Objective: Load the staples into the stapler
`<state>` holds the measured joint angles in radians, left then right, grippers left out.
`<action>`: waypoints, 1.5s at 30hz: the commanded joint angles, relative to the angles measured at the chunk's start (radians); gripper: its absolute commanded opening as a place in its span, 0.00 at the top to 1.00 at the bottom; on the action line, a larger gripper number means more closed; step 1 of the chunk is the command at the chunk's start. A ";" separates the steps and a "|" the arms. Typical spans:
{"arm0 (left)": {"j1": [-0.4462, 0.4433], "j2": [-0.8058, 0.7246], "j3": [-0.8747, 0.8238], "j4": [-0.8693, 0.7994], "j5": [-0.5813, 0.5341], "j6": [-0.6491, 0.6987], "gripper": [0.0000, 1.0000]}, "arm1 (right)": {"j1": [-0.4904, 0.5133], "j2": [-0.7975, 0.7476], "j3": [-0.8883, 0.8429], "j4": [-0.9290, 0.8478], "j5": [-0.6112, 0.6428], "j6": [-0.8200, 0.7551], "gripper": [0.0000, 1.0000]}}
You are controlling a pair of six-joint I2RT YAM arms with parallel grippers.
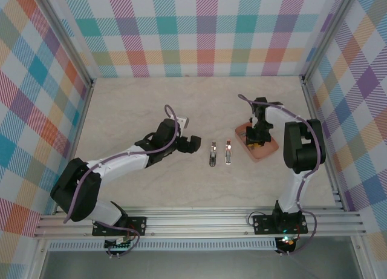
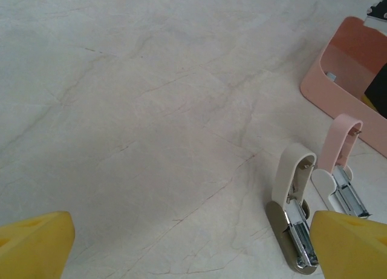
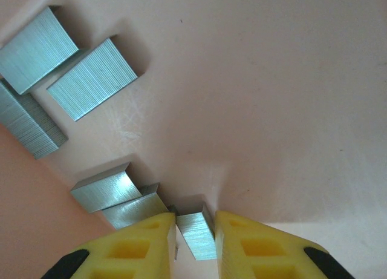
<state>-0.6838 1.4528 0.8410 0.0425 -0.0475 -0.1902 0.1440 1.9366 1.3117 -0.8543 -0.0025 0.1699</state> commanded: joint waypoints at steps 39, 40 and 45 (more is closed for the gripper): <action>-0.051 0.015 0.104 -0.086 -0.075 0.005 0.00 | -0.026 -0.111 -0.058 0.075 -0.078 -0.002 0.63; -0.053 0.017 0.101 -0.084 -0.081 0.002 0.00 | -0.026 -0.111 -0.050 0.080 -0.086 -0.003 0.63; -0.061 0.026 0.101 -0.071 -0.083 -0.003 0.00 | -0.026 -0.105 0.001 0.047 -0.102 -0.005 0.62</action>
<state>-0.7319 1.4651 0.9325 -0.0315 -0.1116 -0.1898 0.1234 1.8545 1.2739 -0.7887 -0.0734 0.1707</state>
